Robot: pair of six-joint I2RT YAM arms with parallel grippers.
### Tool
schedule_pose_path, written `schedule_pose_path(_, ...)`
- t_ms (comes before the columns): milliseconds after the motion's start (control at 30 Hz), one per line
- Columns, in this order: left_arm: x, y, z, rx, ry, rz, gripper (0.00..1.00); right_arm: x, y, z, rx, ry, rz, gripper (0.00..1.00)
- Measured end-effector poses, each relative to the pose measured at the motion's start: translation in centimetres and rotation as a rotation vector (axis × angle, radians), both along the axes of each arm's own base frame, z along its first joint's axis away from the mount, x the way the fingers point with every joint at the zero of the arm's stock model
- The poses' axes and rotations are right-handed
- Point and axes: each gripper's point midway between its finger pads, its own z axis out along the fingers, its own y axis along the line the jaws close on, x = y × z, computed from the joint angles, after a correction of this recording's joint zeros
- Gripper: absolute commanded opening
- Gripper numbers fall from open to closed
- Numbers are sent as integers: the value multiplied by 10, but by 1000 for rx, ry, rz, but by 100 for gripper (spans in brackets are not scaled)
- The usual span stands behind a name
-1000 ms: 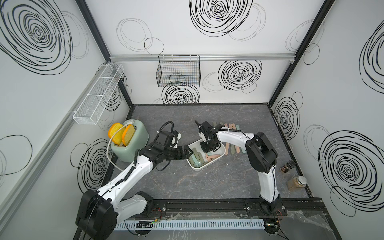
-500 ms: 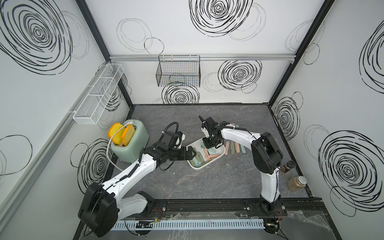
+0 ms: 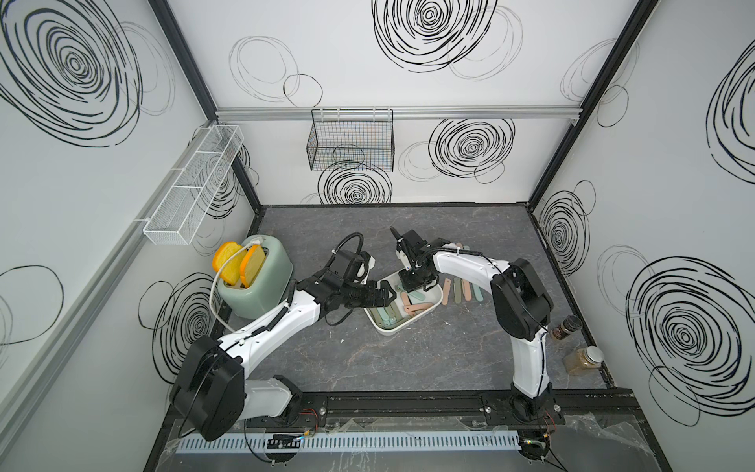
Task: Take the fruit knife out of the storage box
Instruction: Pick up the fruit knife from the storage box.
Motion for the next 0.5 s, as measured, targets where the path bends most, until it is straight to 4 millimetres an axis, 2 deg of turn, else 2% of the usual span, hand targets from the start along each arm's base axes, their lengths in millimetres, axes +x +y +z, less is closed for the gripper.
schedule_pose_path(267,6,-6,-12,1,24,2,98,-14,-19,-23,-46,51,-6,44)
schedule_pose_path(400,10,-10,-20,-1,36,3,98,-11,-20,-23,-34,50,-12,41)
schedule_pose_path(467,13,-12,-25,-2,44,1,98,-10,-20,-23,-26,50,-12,36)
schedule_pose_path(500,14,-13,-27,-3,46,-1,98,-10,-20,-23,-25,51,-14,30)
